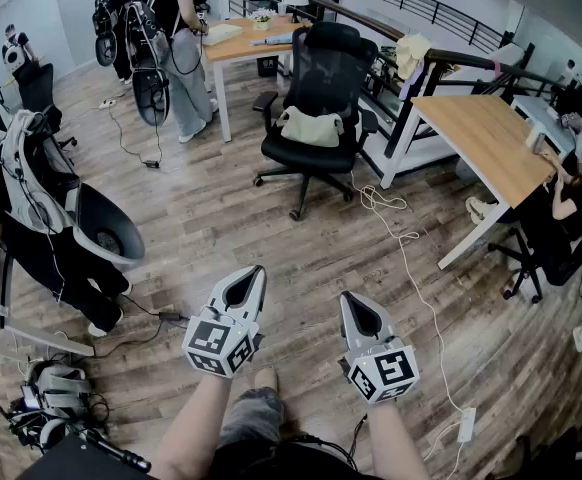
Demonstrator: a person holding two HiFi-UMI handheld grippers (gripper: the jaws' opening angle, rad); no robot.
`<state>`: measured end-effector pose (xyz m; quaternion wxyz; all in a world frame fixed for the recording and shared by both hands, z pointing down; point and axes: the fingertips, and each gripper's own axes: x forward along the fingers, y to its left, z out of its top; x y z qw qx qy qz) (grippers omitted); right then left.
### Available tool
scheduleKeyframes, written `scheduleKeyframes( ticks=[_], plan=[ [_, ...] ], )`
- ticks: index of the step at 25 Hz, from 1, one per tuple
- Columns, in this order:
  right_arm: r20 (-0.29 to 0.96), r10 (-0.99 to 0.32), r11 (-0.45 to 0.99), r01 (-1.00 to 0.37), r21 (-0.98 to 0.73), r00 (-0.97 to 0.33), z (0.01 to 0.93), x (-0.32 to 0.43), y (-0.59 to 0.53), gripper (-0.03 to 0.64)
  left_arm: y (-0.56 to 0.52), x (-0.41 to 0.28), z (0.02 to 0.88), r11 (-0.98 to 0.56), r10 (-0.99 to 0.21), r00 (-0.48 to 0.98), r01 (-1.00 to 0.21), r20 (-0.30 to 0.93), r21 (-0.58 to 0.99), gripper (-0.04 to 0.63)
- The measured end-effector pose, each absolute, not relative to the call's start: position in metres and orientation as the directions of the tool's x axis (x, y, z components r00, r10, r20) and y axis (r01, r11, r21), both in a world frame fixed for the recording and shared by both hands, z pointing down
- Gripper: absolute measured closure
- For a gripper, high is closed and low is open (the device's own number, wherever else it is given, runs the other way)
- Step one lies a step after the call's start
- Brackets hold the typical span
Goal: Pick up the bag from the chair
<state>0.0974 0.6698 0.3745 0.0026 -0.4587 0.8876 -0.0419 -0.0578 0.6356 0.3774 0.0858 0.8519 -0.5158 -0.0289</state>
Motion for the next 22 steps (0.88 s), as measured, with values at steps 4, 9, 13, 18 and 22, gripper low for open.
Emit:
scheduleKeyframes(
  ticks=[4, 9, 13, 18, 22],
  plan=[
    [0.028, -0.826, 0.56, -0.825, -0.079, -0.563, 0.372, 0.082, 0.625, 0.618, 0.59, -0.073, 0.375, -0.465, -0.878, 0.477, -0.867, 0.03, 0.181, 0.598],
    [0.038, -0.837, 0.542, -0.837, -0.079, -0.545, 0.379, 0.063, 0.583, 0.618, 0.546, -0.091, 0.379, -0.478, -0.871, 0.491, -0.859, 0.03, 0.184, 0.598],
    [0.041, -0.85, 0.52, -0.85, -0.084, -0.525, 0.384, 0.052, 0.561, 0.618, 0.524, -0.103, 0.385, -0.488, -0.864, 0.503, -0.852, 0.039, 0.189, 0.598],
    [0.038, -0.859, 0.506, -0.858, -0.091, -0.51, 0.381, 0.046, 0.544, 0.618, 0.506, -0.116, 0.39, -0.478, -0.868, 0.495, -0.854, 0.041, 0.205, 0.598],
    [0.039, -0.86, 0.504, -0.858, -0.099, -0.509, 0.38, 0.045, 0.532, 0.618, 0.495, -0.122, 0.391, -0.468, -0.874, 0.485, -0.859, 0.036, 0.209, 0.598]
  ],
)
